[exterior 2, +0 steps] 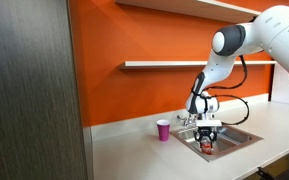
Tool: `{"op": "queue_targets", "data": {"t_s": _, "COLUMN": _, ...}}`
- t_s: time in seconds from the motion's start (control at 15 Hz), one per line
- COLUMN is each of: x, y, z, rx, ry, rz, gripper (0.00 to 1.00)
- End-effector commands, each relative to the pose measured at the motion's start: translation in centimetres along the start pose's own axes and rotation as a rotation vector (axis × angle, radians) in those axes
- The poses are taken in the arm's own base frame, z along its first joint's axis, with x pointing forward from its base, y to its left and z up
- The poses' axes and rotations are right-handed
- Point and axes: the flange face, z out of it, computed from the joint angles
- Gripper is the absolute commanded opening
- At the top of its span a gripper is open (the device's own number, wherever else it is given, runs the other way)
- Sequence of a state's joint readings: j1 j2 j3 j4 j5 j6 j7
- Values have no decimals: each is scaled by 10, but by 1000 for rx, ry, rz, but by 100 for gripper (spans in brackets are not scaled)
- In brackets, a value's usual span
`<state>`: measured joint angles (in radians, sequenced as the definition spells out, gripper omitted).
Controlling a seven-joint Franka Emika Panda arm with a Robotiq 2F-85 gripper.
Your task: Put the can in the sink
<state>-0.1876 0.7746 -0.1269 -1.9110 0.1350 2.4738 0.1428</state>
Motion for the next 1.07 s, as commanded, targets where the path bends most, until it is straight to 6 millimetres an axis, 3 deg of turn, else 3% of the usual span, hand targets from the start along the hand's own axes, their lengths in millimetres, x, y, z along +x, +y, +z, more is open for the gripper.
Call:
{"op": "queue_targets", "data": {"t_s": 0.0, "x": 6, "y": 1, "z": -3, "rx": 33, "ry": -3, "rz": -11, "gripper": 38}}
{"op": "queue_targets", "data": {"t_s": 0.53, "x": 7, "y": 2, "z": -1, "rx": 33, "ry": -8, "rz": -9, "gripper": 38}}
{"op": "queue_targets", "data": {"t_s": 0.6, "x": 7, "y": 2, "z": -1, "rx": 31, "ry": -9, "rz": -8, "gripper": 85}}
{"op": "queue_targets", "data": {"t_s": 0.8, "x": 7, "y": 3, "z": 0, "rx": 30, "ry": -9, "rz": -5, "gripper": 100}}
{"op": "queue_targets", "data": {"t_s": 1.0, "x": 6, "y": 5, "z": -1, "rx": 30, "ry": -12, "rz": -2, "gripper": 100}}
